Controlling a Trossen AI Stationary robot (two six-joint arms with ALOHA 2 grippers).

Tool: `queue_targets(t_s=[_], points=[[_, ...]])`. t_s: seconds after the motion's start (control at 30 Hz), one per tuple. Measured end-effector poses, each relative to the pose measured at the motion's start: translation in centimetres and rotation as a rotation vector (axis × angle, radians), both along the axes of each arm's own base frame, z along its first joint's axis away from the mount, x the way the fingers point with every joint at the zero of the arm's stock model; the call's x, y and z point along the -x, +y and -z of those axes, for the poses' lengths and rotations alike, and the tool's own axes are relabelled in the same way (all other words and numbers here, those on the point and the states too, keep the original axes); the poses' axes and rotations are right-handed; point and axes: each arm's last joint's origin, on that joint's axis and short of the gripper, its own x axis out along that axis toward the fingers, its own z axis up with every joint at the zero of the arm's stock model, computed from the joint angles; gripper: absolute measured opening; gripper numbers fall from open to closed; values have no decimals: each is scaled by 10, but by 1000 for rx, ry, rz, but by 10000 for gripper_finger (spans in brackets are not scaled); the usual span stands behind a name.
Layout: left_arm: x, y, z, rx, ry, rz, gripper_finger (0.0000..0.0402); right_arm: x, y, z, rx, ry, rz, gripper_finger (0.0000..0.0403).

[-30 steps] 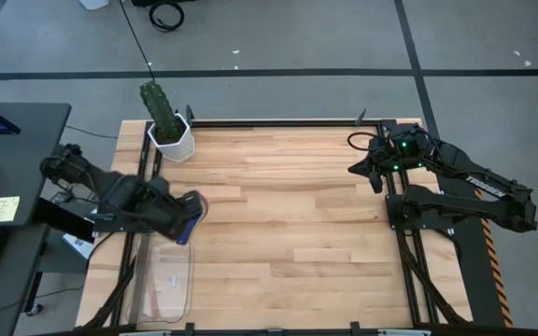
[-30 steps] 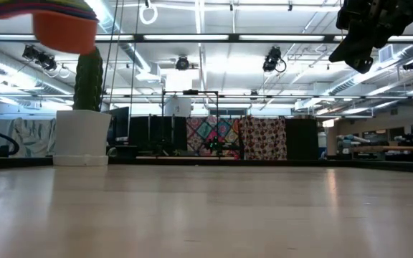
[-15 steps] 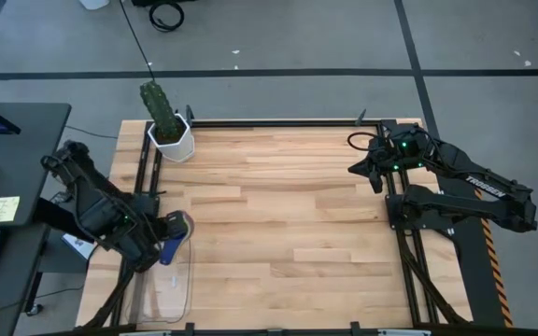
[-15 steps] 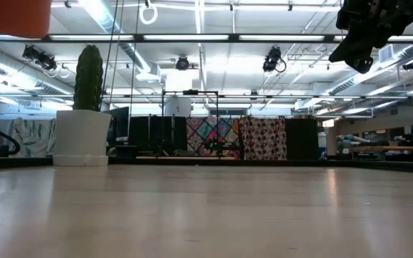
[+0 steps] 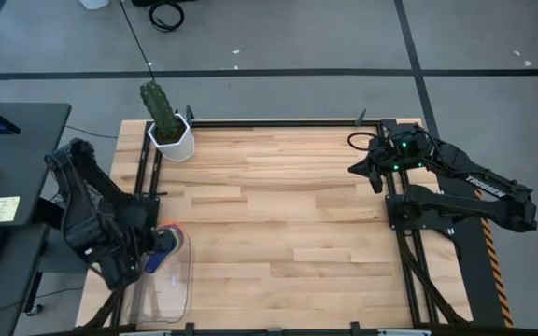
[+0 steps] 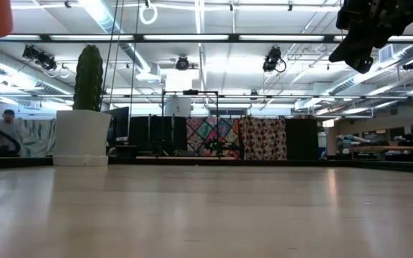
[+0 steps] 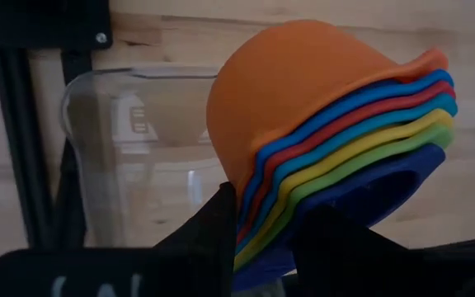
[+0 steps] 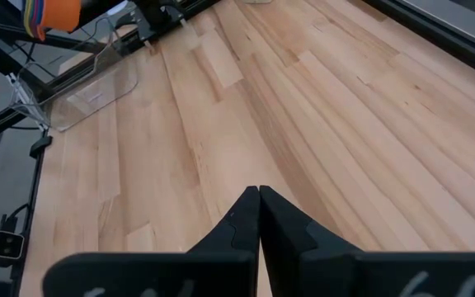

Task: Nest measuring cups in basket
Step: Put the stacked colored measuring cups into the transparent bin

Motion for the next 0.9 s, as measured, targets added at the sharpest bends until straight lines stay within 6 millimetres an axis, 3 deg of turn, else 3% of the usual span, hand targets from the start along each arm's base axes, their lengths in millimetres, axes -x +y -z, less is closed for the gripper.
queue_targets(t_s=[0.27, 0.57, 0.9], points=[[10, -10, 9, 3, 1, 74, 94, 0, 0, 0, 0, 0, 0, 13], [8, -32, 43, 119, -69, 93, 94, 0, 0, 0, 0, 0, 0, 13], [10, -38, 71, 147, -69, 107, 94, 0, 0, 0, 0, 0, 0, 13]])
